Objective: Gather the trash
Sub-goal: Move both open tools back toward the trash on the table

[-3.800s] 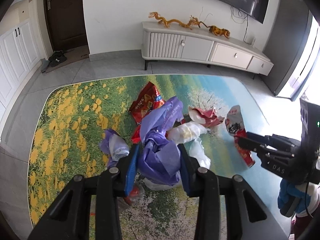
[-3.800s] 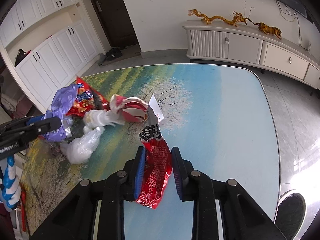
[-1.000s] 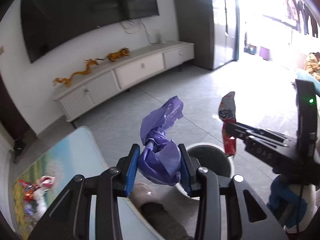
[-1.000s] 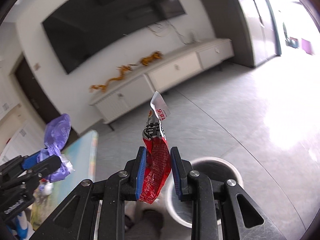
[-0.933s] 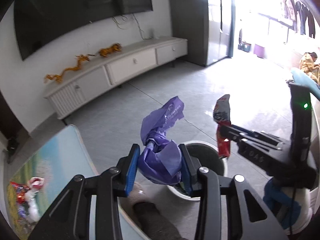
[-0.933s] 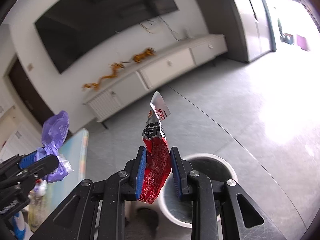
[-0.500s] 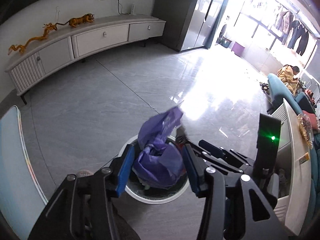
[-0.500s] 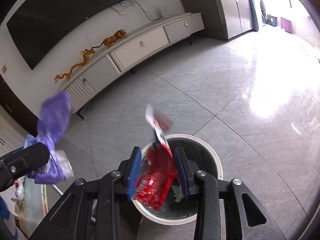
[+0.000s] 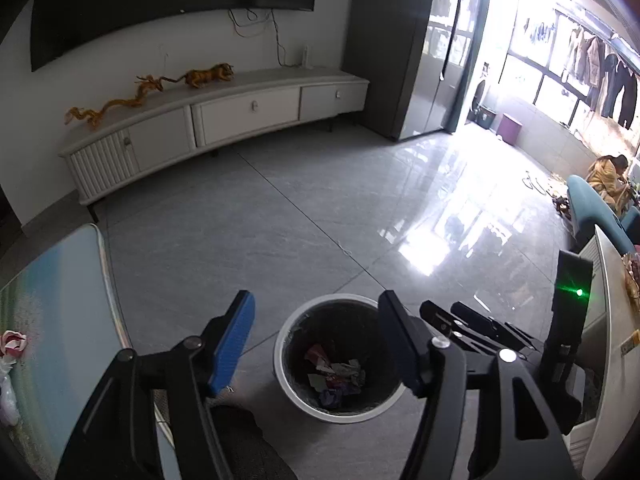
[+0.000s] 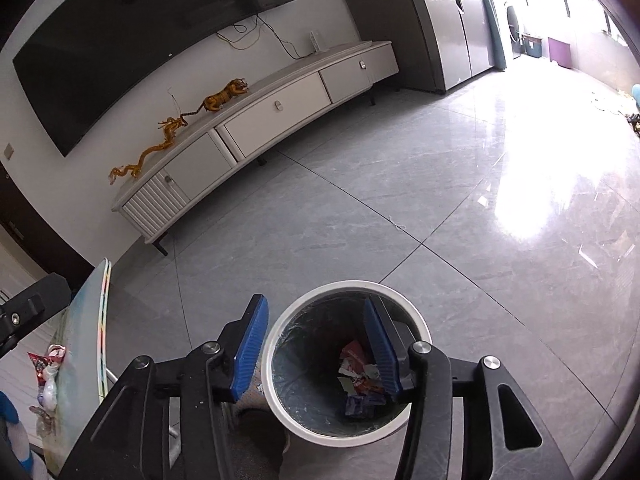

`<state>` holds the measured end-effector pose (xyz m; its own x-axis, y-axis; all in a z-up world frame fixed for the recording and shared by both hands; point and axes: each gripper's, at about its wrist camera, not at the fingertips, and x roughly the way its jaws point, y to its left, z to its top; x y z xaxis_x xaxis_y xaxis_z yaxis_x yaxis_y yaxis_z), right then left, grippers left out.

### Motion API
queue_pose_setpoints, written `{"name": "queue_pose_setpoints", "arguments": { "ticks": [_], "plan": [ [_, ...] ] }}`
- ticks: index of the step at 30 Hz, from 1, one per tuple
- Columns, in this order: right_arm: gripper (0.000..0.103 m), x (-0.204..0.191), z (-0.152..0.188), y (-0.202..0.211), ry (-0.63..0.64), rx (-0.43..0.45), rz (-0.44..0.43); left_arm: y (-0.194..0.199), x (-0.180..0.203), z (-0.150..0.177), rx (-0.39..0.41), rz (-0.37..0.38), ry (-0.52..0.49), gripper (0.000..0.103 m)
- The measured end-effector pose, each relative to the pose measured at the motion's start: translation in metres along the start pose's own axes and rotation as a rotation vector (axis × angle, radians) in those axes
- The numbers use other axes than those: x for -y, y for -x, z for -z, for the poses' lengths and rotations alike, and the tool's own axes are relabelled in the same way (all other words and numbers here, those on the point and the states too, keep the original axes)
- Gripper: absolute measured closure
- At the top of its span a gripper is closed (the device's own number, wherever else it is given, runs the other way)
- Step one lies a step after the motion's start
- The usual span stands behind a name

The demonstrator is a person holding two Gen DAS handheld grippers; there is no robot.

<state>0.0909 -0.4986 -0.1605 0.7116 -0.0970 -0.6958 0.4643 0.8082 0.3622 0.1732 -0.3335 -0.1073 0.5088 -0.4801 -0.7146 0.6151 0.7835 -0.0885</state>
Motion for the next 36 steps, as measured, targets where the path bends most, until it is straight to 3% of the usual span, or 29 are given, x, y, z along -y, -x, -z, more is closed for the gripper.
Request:
{"name": "queue_pose_setpoints", "arguments": {
  "ticks": [2, 13, 17, 20, 36],
  "plan": [
    [0.053, -0.008, -0.001, 0.01, 0.015, 0.018, -0.011, 0.017, -0.002, -0.003, 0.049, -0.047, 0.009, 0.03],
    [0.045, -0.06, -0.006, 0.067, 0.131, 0.119, -0.073, 0.1, -0.023, 0.011, 0.24, -0.257, 0.052, 0.029],
    [0.04, -0.077, -0.005, 0.086, 0.169, 0.156, -0.089, 0.129, -0.032, 0.021, 0.297, -0.318, 0.078, 0.017],
    [0.037, -0.088, -0.004, 0.097, 0.195, 0.175, -0.102, 0.149, -0.04, 0.029, 0.332, -0.361, 0.099, 0.015],
    [0.026, -0.156, 0.014, 0.124, 0.334, 0.222, -0.161, 0.221, -0.087, 0.074, 0.415, -0.473, 0.194, 0.014]
  ]
}}
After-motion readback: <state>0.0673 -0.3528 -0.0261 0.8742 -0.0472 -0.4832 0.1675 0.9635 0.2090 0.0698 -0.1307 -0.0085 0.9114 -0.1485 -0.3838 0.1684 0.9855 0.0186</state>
